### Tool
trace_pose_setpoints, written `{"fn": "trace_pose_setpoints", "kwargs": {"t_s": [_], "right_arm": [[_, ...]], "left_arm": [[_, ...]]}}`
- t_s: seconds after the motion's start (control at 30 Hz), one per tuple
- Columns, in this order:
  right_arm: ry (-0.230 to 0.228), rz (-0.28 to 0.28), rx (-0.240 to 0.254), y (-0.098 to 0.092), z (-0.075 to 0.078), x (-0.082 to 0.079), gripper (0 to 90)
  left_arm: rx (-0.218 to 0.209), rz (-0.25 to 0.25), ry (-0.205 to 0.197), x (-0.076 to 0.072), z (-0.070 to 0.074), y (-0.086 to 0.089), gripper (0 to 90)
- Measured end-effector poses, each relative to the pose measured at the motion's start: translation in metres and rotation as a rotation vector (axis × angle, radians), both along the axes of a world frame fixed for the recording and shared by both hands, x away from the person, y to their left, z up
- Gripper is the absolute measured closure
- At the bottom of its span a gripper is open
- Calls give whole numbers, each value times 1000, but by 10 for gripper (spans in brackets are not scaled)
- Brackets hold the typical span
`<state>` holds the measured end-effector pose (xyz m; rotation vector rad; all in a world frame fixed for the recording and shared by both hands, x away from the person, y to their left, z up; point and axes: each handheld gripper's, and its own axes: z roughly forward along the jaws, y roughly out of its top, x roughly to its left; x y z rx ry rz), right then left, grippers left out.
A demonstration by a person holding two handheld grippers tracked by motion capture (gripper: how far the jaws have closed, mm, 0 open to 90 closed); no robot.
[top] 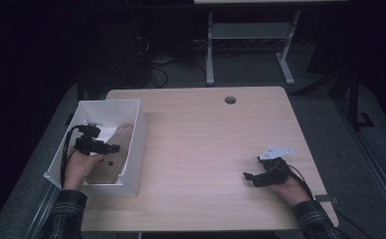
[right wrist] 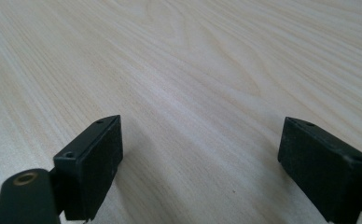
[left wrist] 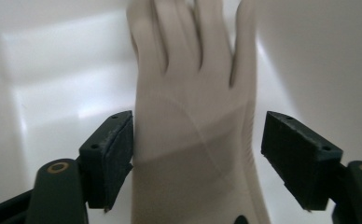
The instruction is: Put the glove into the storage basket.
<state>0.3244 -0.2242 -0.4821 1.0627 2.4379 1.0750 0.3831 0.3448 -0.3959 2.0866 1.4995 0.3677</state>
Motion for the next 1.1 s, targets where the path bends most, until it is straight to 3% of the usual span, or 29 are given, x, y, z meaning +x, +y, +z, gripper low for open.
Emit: {"fn": "trace_pose_setpoints", "kwargs": {"t_s": [0.33,0.63,0.87,1.1], "right_arm": [[0,0,0,0,0,0,132],[1,1,-3,0,0,0,132],[1,1,-3,0,0,0,132],[-1,1,-3,0,0,0,132]], "left_arm": [[-30,-38,-95,-3,38,-8,153],[-37,-74,-141,-8,64,-24,141],[-67,-110,-183,-14,84,-49,142],[-102,-168,-216,-21,97,-85,142]]}}
